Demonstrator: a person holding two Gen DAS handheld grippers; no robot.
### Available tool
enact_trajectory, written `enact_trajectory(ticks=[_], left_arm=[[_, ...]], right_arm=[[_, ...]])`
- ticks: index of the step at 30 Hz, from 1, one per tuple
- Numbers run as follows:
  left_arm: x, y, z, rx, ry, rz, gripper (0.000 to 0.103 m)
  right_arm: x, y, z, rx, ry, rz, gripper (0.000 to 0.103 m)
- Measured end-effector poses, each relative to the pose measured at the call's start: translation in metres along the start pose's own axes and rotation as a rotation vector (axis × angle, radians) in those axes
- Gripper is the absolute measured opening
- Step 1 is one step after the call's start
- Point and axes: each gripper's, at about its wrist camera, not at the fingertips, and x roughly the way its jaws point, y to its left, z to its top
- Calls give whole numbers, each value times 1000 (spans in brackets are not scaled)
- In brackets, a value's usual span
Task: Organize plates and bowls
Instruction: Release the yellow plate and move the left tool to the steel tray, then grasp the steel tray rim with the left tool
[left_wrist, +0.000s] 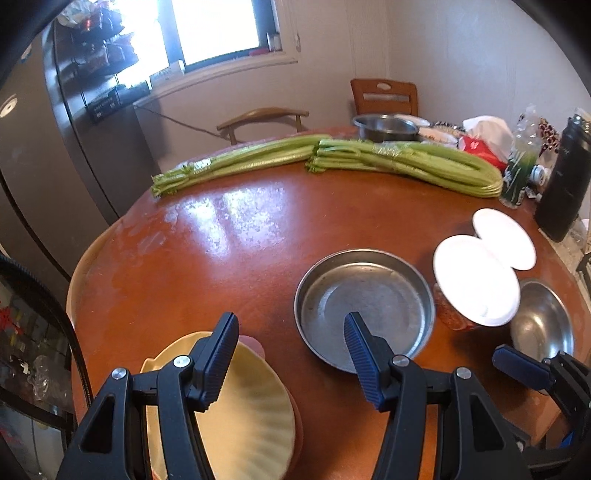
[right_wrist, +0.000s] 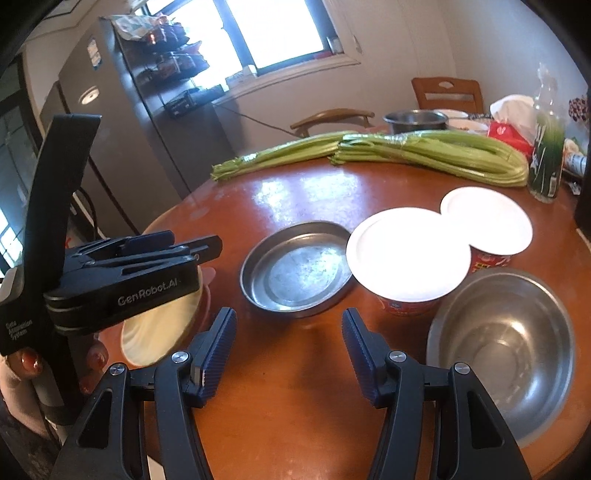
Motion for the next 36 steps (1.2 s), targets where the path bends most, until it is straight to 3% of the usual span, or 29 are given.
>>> enact_trajectory(ticks=[6, 28, 32, 36], left_arm=[[32, 1, 8, -7, 65, -38, 59], [105, -8, 23, 15, 200, -40, 58], [110, -13, 20, 17, 221, -80, 40], [109, -11, 19, 11, 217, -84, 40]], right_arm=[[28, -7, 7, 40, 40, -13, 61], [89, -24, 23, 83, 121, -85, 61], [92, -21, 22, 59, 120, -85, 59], [92, -18, 21, 45, 106, -89, 58]])
